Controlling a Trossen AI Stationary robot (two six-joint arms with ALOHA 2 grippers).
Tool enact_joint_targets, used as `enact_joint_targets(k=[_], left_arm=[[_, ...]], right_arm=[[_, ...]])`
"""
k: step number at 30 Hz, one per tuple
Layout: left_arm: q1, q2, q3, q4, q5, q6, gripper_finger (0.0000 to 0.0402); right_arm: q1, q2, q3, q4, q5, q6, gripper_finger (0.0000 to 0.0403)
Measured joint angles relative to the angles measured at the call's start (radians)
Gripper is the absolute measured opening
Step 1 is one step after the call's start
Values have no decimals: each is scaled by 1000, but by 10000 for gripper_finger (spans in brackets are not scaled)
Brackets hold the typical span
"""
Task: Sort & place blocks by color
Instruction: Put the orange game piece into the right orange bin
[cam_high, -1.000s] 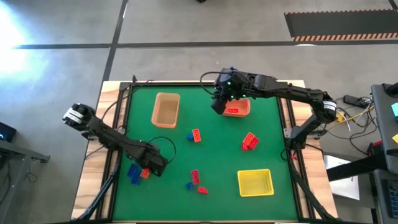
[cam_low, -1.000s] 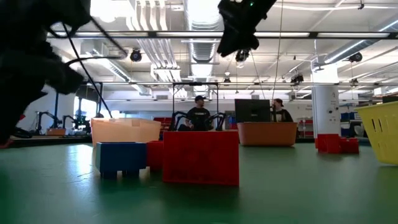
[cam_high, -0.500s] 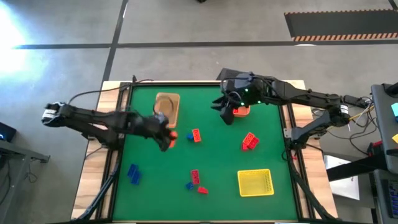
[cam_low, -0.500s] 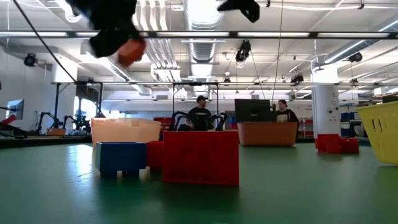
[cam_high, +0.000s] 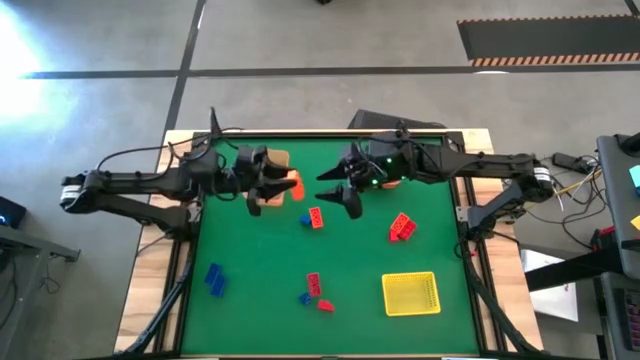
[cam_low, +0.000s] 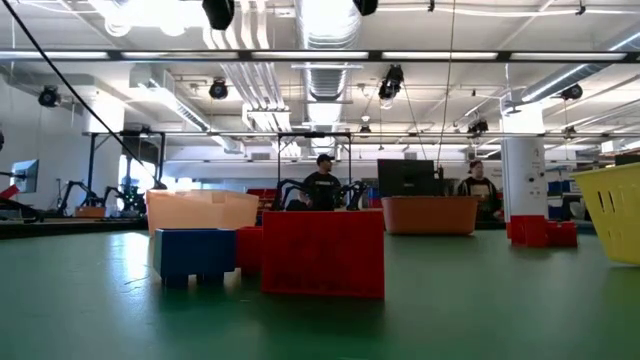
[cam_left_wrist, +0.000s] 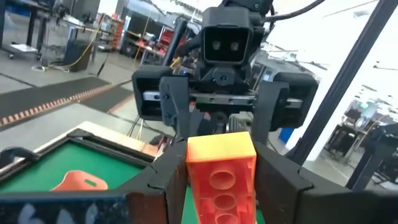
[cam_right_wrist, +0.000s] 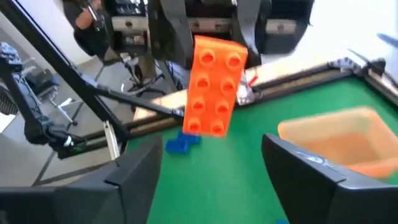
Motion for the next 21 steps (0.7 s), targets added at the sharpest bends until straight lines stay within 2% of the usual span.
enact_joint_targets(k=[6,14,21], left_arm=[[0,54,-1,118,1,0,134],[0,154,-1,294,1,-7,134],[0,204,40,312,2,-8,134]], right_arm=[[2,8,0,70,4,-3,302],[1,15,0,67,30,28,296],[2,32,0,63,37,37,290]])
